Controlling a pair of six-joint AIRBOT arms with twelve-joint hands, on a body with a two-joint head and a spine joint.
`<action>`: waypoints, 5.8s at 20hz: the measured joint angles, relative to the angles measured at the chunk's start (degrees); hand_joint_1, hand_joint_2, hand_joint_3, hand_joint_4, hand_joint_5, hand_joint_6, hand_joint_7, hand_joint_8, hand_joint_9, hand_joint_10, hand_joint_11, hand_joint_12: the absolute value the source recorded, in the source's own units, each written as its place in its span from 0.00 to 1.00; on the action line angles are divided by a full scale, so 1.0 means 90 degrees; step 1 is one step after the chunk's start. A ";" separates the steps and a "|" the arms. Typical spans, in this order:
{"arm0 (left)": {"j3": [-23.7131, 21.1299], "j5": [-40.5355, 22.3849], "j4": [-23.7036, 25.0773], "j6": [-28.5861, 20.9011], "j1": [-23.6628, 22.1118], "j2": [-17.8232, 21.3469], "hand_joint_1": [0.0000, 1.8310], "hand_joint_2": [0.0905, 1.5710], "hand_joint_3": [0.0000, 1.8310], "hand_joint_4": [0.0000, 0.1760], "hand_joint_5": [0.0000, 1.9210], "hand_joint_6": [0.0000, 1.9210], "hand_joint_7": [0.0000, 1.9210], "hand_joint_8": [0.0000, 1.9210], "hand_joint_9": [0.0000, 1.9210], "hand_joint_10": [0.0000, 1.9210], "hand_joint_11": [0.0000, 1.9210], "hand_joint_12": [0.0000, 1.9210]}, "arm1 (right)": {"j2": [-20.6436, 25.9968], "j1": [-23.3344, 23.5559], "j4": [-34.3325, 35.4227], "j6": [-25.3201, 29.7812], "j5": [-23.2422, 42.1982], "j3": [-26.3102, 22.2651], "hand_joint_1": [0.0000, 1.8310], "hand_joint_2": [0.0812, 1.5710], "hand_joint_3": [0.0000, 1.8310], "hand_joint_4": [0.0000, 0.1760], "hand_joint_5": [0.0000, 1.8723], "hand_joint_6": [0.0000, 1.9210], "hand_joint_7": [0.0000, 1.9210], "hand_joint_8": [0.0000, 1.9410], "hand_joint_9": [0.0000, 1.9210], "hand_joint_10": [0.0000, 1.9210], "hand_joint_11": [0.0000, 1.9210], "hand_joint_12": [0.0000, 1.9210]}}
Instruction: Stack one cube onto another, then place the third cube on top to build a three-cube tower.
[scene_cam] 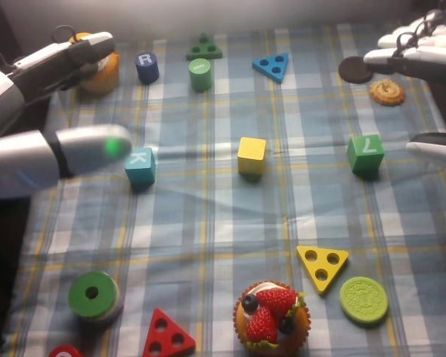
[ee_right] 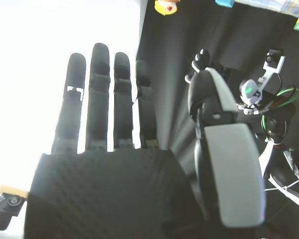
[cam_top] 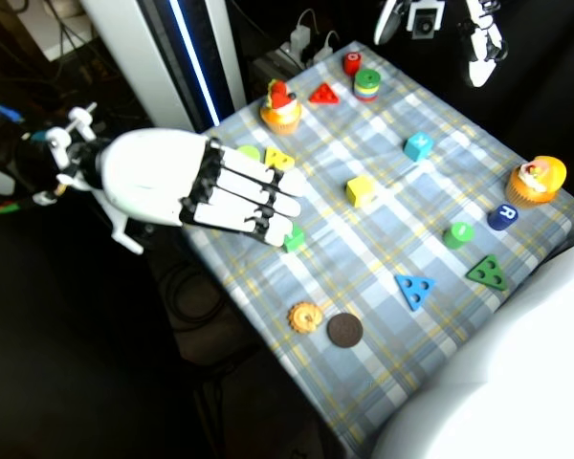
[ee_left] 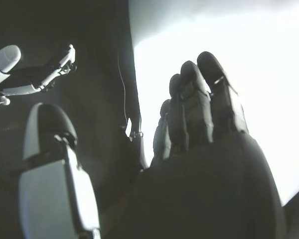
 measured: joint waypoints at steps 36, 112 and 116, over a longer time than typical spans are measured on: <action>0.1552 0.3099 -0.3264 0.7123 -0.1809 -0.1834 0.44 0.60 0.00 1.00 0.38 0.00 0.26 0.00 0.18 0.00 0.03 0.16 | 0.0000 0.0085 -0.0340 0.0165 0.0041 0.0000 0.34 0.78 0.00 0.02 0.15 0.00 0.19 0.00 0.15 0.00 0.00 0.33; 0.1950 0.3383 -0.1751 0.5586 -0.2883 -0.3043 0.45 0.57 0.00 1.00 0.20 0.00 0.21 0.00 0.16 0.00 0.00 0.27 | -0.0092 0.0087 -0.0459 0.0240 0.0049 0.0085 0.31 0.81 0.00 0.11 0.14 0.00 0.19 0.00 0.16 0.00 0.00 0.45; 0.1358 0.2603 -0.0809 0.3968 -0.2659 -0.2375 0.38 0.50 0.00 1.00 0.01 0.00 0.06 0.00 0.04 0.00 0.00 0.03 | -0.0311 0.0257 -0.0406 0.0245 -0.0126 0.0262 0.43 0.69 0.00 0.00 0.13 0.00 0.15 0.00 0.12 0.00 0.00 0.31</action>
